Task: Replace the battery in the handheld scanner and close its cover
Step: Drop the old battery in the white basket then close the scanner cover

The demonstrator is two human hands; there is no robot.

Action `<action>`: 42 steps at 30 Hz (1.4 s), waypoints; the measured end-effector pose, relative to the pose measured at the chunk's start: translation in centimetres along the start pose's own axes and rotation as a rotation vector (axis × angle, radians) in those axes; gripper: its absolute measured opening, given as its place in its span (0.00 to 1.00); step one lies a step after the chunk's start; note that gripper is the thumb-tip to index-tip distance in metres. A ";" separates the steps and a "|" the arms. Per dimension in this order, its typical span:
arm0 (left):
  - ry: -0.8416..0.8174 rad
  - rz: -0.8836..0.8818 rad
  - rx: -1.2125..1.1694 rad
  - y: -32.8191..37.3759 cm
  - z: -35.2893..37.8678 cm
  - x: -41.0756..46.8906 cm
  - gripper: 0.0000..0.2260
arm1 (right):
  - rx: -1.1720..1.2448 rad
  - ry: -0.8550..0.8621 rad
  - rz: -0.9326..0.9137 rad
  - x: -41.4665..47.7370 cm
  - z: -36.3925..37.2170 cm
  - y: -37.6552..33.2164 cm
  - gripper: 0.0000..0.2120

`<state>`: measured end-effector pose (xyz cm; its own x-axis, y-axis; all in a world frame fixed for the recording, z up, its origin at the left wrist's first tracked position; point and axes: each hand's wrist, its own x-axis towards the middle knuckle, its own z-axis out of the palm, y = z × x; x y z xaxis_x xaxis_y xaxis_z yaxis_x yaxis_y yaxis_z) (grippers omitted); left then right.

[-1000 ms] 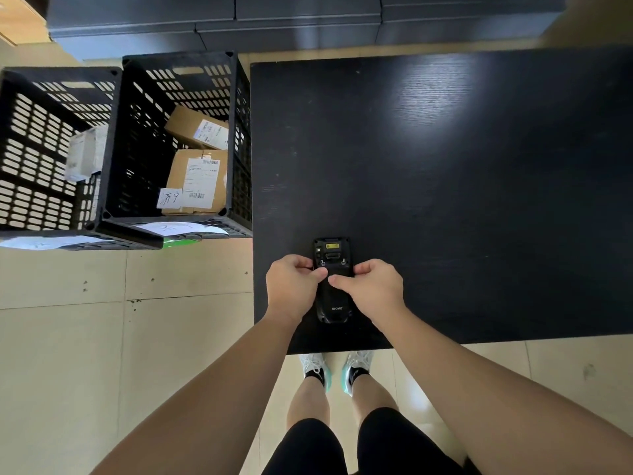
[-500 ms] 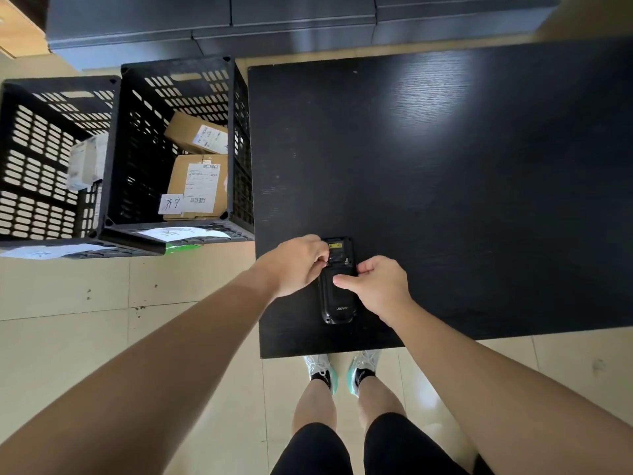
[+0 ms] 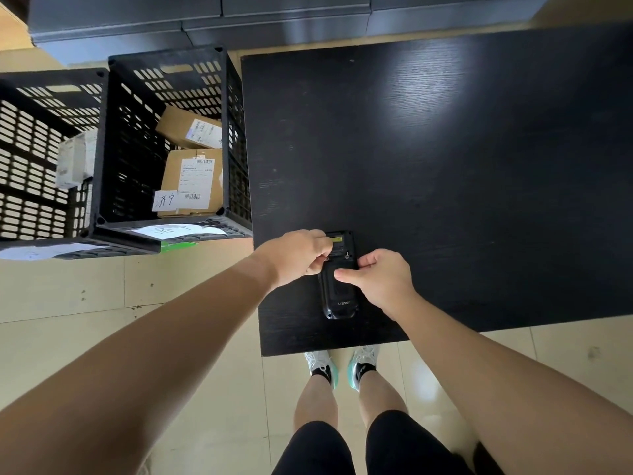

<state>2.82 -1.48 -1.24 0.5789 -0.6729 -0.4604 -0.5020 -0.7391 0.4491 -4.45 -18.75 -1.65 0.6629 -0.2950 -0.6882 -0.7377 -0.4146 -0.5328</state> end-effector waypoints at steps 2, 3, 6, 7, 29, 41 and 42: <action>0.032 -0.008 -0.029 0.2 0.4 -0.2 0.10 | 0.000 0.007 0.013 0.1 0.1 0.1 0.21; 0.042 -0.015 -0.048 0.3 0.6 -0.3 0.10 | -0.001 0.009 0.017 0.1 0.2 0.2 0.23; 0.073 -0.097 -0.152 0.7 1.2 -0.5 0.10 | 0.011 0.016 0.024 0.1 0.2 0.1 0.22; 0.100 -0.147 -0.198 1.0 1.5 -0.6 0.08 | 0.017 0.020 0.026 0.1 0.2 0.1 0.22; 0.496 -0.774 -0.841 7.4 7.1 -2.5 0.30 | -0.410 -0.038 -0.632 1.8 -4.3 0.6 0.03; 0.547 -0.839 -0.832 7.8 7.3 -2.2 0.26 | -0.917 -0.371 -1.161 6.0 -5.0 -2.7 0.05; 0.549 -0.845 -0.834 7.8 7.3 -2.2 0.26 | -0.928 -0.384 -1.188 6.1 -5.0 -2.8 0.05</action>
<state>-7.06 -5.98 -2.29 0.8017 0.2329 -0.5505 0.5752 -0.5510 0.6046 2.30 -23.64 -1.90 0.6099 0.7471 -0.2643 0.5993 -0.6530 -0.4631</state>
